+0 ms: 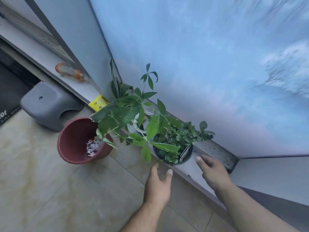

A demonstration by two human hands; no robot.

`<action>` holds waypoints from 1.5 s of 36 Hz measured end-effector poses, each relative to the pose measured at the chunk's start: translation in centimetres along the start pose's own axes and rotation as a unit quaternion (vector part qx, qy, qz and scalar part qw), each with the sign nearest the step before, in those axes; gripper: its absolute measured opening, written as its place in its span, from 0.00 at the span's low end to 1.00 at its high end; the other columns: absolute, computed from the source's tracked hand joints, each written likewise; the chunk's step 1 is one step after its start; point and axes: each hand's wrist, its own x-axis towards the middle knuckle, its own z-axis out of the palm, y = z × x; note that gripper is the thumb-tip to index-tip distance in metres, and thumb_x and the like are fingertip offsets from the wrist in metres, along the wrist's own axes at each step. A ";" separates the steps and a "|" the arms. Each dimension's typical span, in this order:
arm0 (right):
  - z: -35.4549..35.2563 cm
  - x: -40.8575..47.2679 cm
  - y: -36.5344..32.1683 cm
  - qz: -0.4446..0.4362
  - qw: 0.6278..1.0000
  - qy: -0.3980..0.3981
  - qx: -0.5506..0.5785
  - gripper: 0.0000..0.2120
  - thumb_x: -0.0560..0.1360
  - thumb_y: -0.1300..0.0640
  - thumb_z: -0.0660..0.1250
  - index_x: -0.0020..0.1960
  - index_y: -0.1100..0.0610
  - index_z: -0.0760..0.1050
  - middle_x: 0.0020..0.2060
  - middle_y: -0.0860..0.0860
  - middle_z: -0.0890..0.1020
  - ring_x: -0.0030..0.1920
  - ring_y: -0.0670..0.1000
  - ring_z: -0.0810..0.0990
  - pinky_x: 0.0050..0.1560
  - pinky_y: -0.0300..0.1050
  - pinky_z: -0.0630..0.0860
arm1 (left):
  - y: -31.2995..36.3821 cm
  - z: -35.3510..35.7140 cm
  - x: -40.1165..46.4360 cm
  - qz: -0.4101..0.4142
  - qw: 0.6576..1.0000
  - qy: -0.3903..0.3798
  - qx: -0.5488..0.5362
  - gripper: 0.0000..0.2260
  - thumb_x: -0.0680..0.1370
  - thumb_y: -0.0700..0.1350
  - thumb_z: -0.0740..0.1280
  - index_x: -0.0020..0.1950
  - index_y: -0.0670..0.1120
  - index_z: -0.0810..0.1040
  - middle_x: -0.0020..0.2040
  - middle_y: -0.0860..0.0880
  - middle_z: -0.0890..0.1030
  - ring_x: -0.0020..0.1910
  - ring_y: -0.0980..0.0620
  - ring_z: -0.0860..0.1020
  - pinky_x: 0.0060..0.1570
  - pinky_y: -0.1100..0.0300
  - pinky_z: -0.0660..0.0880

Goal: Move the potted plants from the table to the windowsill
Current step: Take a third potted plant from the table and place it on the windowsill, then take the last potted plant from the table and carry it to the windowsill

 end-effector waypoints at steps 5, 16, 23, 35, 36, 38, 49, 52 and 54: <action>-2.7 -6.9 -3.8 -0.017 0.999 0.008 -0.028 0.33 0.76 0.38 0.68 0.74 0.56 0.72 0.71 0.52 0.76 0.69 0.53 0.76 0.72 0.59 0.71 | 4.1 -3.1 -7.2 0.027 0.999 -0.033 0.005 0.23 0.81 0.52 0.65 0.75 0.50 0.67 0.71 0.51 0.74 0.47 0.71 0.72 0.52 0.69 0.67; -10.6 -33.3 -19.1 -0.073 0.996 0.029 0.048 0.10 0.81 0.41 0.63 0.57 0.44 0.78 0.57 0.48 0.81 0.62 0.54 0.78 0.66 0.56 0.73 | 18.6 -13.9 -29.1 0.141 0.988 -0.067 0.001 0.22 0.79 0.53 0.67 0.73 0.54 0.68 0.66 0.54 0.76 0.57 0.61 0.78 0.63 0.49 0.78; -12.6 -49.0 -22.5 -0.131 0.981 0.086 0.117 0.08 0.81 0.44 0.63 0.55 0.46 0.77 0.50 0.43 0.81 0.54 0.49 0.80 0.61 0.52 0.78 | 24.2 -20.8 -38.9 0.263 0.956 -0.118 0.052 0.24 0.80 0.50 0.68 0.74 0.54 0.66 0.66 0.54 0.74 0.57 0.58 0.78 0.61 0.46 0.78; -6.6 -63.7 -20.4 -0.142 0.884 0.300 0.330 0.13 0.79 0.42 0.66 0.58 0.49 0.78 0.55 0.50 0.83 0.56 0.50 0.82 0.63 0.56 0.79 | 28.5 -26.7 -46.4 0.429 0.838 -0.294 0.164 0.24 0.80 0.51 0.68 0.75 0.55 0.66 0.67 0.55 0.74 0.58 0.54 0.78 0.57 0.46 0.80; -5.8 -65.1 -20.1 -0.143 0.874 0.314 0.342 0.13 0.79 0.42 0.66 0.59 0.49 0.78 0.54 0.49 0.83 0.57 0.50 0.82 0.62 0.55 0.80 | 28.1 -26.8 -47.5 0.436 0.828 -0.310 0.169 0.24 0.79 0.51 0.68 0.74 0.56 0.67 0.67 0.56 0.75 0.57 0.55 0.79 0.58 0.46 0.80; -4.5 -68.1 -19.1 -0.147 0.852 0.345 0.365 0.11 0.79 0.43 0.66 0.57 0.47 0.78 0.53 0.49 0.83 0.57 0.49 0.82 0.61 0.53 0.80 | 26.9 -26.7 -50.0 0.446 0.806 -0.345 0.177 0.23 0.79 0.52 0.69 0.73 0.57 0.68 0.66 0.56 0.76 0.56 0.57 0.79 0.59 0.46 0.79; 3.0 -88.4 -4.5 -0.091 0.657 0.572 0.483 0.07 0.81 0.48 0.66 0.52 0.50 0.80 0.46 0.49 0.82 0.52 0.49 0.83 0.55 0.51 0.81 | 11.7 -23.6 -67.5 0.476 0.624 -0.561 0.263 0.21 0.78 0.50 0.71 0.70 0.56 0.71 0.64 0.54 0.78 0.55 0.53 0.81 0.51 0.49 0.83; 7.4 -95.3 1.1 -0.055 0.591 0.629 0.502 0.06 0.81 0.49 0.66 0.49 0.49 0.79 0.47 0.51 0.83 0.52 0.51 0.84 0.52 0.49 0.81 | 4.7 -24.4 -73.3 0.470 0.548 -0.623 0.302 0.21 0.78 0.49 0.71 0.71 0.55 0.71 0.64 0.53 0.78 0.57 0.52 0.81 0.53 0.49 0.82; 10.4 -99.4 4.1 -0.031 0.548 0.657 0.516 0.06 0.81 0.48 0.66 0.50 0.48 0.80 0.49 0.53 0.84 0.54 0.53 0.84 0.54 0.50 0.82 | 0.1 -25.5 -76.7 0.469 0.502 -0.656 0.313 0.23 0.79 0.49 0.70 0.73 0.52 0.69 0.64 0.52 0.77 0.56 0.52 0.81 0.48 0.55 0.81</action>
